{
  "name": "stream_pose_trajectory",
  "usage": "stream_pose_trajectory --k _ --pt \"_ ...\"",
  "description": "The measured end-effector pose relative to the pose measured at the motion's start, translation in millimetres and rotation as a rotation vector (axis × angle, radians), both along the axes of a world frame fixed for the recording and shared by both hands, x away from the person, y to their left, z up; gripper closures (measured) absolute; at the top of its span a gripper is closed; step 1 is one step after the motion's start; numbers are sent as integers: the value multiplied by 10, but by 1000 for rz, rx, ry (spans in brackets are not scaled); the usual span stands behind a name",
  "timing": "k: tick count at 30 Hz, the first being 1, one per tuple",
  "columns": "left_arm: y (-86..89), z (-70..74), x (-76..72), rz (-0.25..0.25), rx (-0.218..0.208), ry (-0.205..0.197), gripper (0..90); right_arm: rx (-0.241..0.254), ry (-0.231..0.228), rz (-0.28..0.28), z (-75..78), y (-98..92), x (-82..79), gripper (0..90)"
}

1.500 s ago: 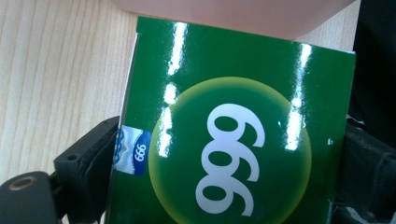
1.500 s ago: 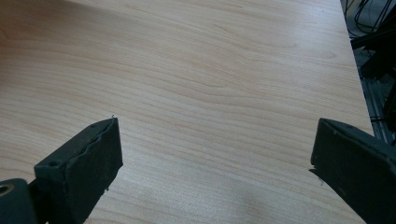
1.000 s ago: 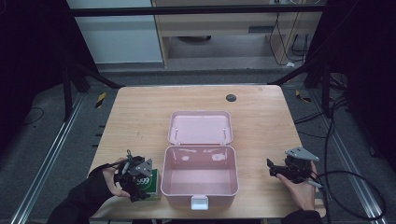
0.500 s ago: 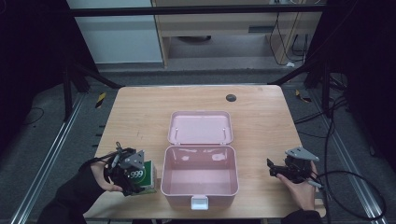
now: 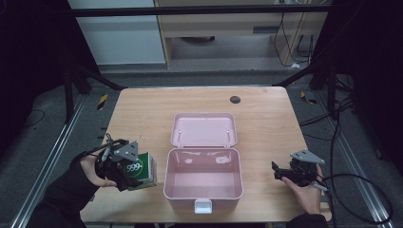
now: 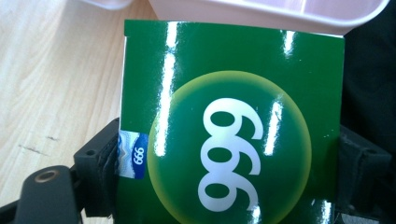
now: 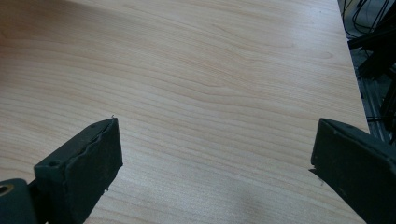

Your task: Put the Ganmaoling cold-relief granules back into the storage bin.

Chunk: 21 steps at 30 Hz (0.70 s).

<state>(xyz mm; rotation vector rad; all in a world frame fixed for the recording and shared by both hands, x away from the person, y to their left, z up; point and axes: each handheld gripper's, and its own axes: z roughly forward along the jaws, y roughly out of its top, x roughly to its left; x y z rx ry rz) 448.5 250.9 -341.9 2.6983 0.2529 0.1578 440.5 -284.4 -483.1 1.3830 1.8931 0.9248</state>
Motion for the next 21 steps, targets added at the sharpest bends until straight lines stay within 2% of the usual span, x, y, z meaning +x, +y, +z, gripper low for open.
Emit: stream_pose_trajectory --k 9,15,21 --pt "-32 191 7 1 -1 0 143 -3 3 1 -3 3 2 23" --pt "-71 384 15 -6 -34 -13 144 -4 1 1 -2 -1 3 22" --pt "-122 485 15 -17 -37 -10 144 -3 5 0 -2 1 3 22"
